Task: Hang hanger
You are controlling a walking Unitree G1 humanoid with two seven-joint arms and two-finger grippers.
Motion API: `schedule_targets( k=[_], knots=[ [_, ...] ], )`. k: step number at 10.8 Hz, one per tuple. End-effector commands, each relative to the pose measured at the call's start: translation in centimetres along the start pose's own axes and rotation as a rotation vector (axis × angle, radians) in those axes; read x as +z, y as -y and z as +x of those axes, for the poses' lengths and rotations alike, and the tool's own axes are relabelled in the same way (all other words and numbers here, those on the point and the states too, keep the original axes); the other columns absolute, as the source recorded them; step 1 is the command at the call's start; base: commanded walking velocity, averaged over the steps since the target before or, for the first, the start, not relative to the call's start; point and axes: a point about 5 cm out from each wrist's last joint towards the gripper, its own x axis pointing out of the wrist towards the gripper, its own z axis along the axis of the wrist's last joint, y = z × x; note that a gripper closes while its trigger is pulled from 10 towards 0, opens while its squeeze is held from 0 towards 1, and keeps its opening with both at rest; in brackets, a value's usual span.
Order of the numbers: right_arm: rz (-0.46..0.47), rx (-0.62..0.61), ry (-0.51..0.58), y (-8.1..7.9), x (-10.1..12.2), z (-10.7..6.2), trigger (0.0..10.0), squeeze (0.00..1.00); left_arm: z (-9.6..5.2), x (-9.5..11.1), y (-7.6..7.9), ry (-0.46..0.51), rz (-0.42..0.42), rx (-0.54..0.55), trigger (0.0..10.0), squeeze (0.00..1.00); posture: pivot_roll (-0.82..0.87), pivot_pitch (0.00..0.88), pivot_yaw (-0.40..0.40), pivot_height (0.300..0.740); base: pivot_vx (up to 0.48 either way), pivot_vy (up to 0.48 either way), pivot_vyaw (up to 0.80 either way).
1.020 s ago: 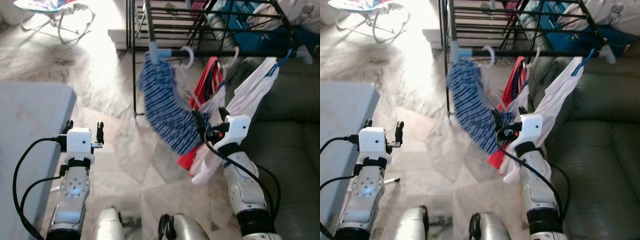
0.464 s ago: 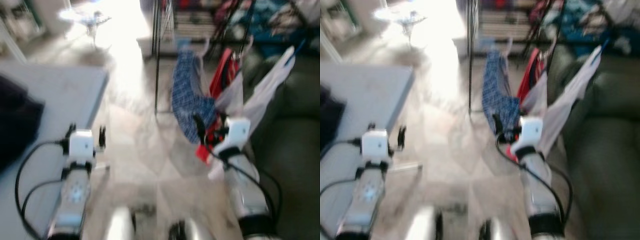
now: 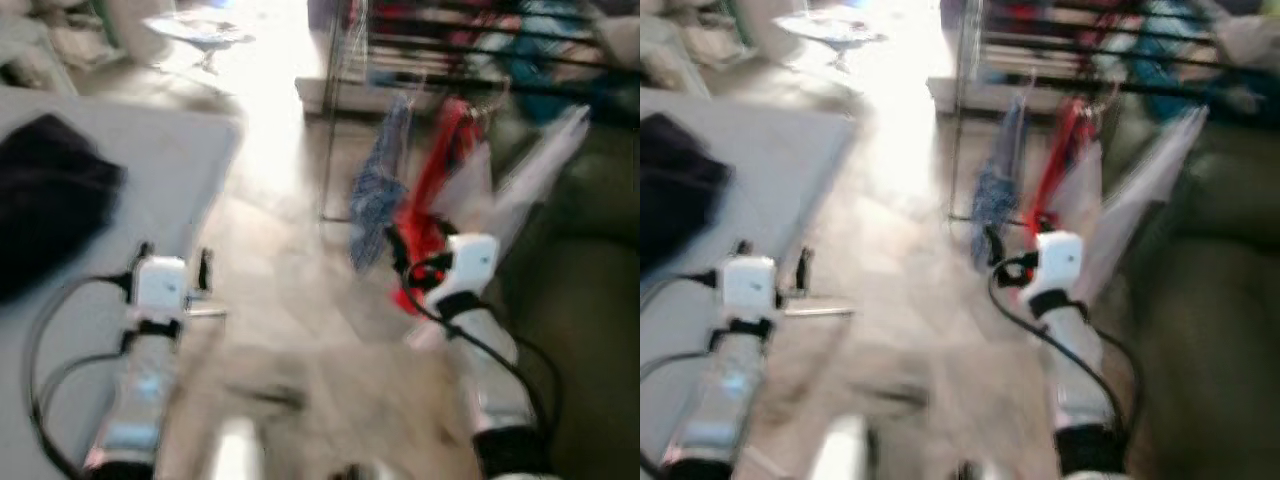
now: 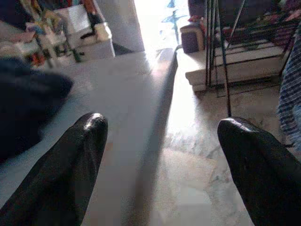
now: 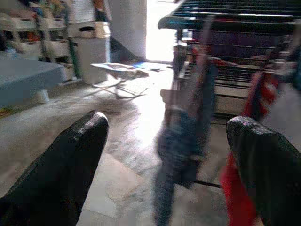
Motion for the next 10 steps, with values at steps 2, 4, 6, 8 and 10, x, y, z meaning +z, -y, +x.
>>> schedule_targets(
  k=[2, 4, 6, 8, 10],
  knots=[
    [-0.019, -0.042, -0.012, 1.2, -0.1, -0.5, 10.0, 0.00, 0.1, 0.1, 0.8, 0.005, -0.010, -0.020, 10.0, 0.00, 0.10, 0.110, -0.065, 0.740, 0.000, -0.356, 0.00],
    [-0.025, -0.035, -0.017, 1.1, -0.2, -0.4, 10.0, 0.00, 0.1, 0.1, 0.9, 0.003, -0.013, -0.020, 10.0, 0.00, 0.10, 0.107, -0.067, 0.740, 0.000, -0.371, 0.00],
    [-0.029, -0.016, -0.025, 0.9, -0.4, -0.5, 10.0, 0.00, 0.2, -0.1, 0.8, -0.007, -0.005, -0.011, 10.0, 0.00, 0.10, 0.105, -0.070, 0.740, 0.000, -0.354, 0.00],
    [-0.018, -0.004, -0.025, 0.8, -0.4, -0.3, 10.0, 0.00, 0.3, -0.9, 0.6, -0.048, 0.021, -0.002, 10.0, 0.00, 0.11, 0.113, -0.069, 0.740, 0.000, 0.000, 0.65],
    [-0.012, -0.005, -0.022, 0.8, -0.3, -0.3, 10.0, 0.00, -0.5, -1.6, -1.0, -0.103, 0.037, 0.094, 10.0, 0.00, 0.12, 0.145, -0.067, 0.740, 0.000, 0.000, 0.80]
  ],
)
